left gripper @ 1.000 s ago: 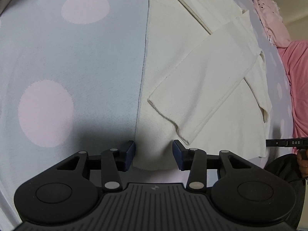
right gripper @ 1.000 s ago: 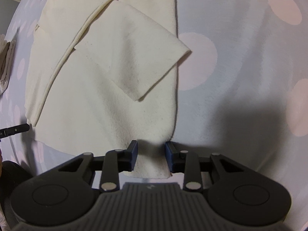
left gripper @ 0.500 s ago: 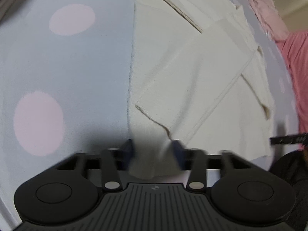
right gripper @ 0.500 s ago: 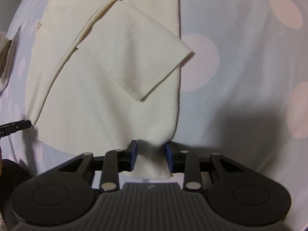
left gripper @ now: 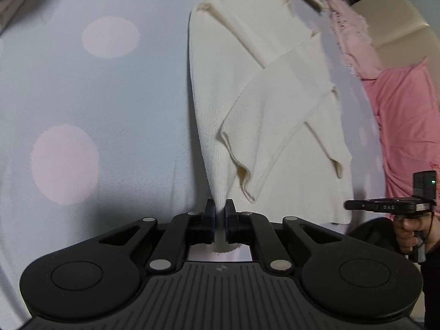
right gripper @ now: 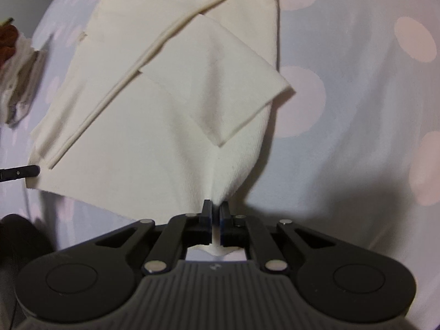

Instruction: Fold clothes

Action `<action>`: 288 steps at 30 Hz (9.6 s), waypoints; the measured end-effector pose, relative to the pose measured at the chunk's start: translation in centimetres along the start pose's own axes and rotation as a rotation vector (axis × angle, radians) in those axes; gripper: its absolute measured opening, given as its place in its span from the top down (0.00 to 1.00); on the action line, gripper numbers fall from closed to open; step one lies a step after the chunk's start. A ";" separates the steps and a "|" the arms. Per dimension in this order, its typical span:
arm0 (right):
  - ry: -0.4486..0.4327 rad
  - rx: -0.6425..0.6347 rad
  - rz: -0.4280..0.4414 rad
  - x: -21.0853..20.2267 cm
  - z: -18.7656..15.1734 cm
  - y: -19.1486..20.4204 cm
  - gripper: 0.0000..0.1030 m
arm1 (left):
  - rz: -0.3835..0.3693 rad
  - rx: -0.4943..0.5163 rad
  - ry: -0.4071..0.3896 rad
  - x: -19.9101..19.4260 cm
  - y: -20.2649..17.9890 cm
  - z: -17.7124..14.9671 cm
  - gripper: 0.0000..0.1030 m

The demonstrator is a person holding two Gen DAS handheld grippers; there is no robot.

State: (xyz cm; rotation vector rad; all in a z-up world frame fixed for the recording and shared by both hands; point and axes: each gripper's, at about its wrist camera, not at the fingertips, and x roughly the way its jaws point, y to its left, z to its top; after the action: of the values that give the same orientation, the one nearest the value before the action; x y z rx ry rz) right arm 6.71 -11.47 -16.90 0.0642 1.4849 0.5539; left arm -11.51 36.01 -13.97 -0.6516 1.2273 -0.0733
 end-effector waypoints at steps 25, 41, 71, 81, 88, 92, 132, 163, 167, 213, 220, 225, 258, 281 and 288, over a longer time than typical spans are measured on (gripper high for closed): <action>0.217 -0.205 -0.012 -0.1 -4.9 5.6 0.93 | 0.305 0.178 0.306 0.8 0.2 -5.5 0.86; -0.197 -0.242 0.059 -3.0 6.9 2.0 0.62 | 0.186 0.255 -0.116 -5.4 0.7 6.7 0.54; -0.329 -0.304 0.265 3.7 31.3 -4.2 0.62 | 0.008 0.372 -0.143 10.0 1.5 30.0 0.55; -0.302 -0.310 0.331 5.9 33.2 -4.0 0.62 | -0.097 0.317 -0.113 12.1 2.7 31.2 0.58; -0.281 -0.230 0.318 8.0 34.8 -3.8 0.57 | -0.094 0.273 -0.107 12.6 3.3 31.7 0.71; -0.282 -0.246 0.256 8.5 34.8 -3.0 0.78 | -0.063 0.287 -0.094 12.8 2.8 31.6 0.90; -0.378 -0.354 0.410 -1.9 18.1 -0.4 0.89 | -0.207 0.561 -0.289 0.9 1.4 14.4 0.95; -0.220 -0.730 0.230 0.6 11.1 5.5 0.63 | 0.218 1.193 0.070 1.9 -0.8 1.8 0.67; -0.217 -0.761 0.234 1.6 10.9 7.4 0.62 | 0.170 1.048 -0.039 0.9 -1.1 2.9 0.63; -0.179 -0.054 0.089 4.7 8.9 3.2 0.61 | 0.037 0.165 -0.229 2.1 3.3 4.3 0.58; -0.201 -0.049 0.076 5.7 8.8 3.6 0.76 | 0.042 0.164 -0.180 2.8 3.0 5.0 0.67; -0.202 -0.045 0.110 5.4 8.9 3.2 0.86 | 0.031 0.110 -0.147 3.4 3.7 5.4 0.84; -0.064 0.069 0.281 0.5 3.8 1.5 0.89 | -0.175 0.013 -0.053 -1.9 5.0 -2.5 0.96; 0.049 -0.069 0.170 1.3 0.4 3.8 0.89 | -0.107 0.028 0.033 -1.8 5.2 -3.7 0.96; 0.126 -0.229 0.066 2.5 -0.8 6.1 0.89 | -0.059 0.060 0.091 -1.7 5.0 -4.3 0.96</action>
State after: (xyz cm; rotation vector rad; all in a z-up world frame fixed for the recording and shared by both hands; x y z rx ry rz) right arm 4.05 -5.36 -17.01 -0.1021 1.5358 0.7898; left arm -17.40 38.96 -15.76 -0.6383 1.2889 -0.1903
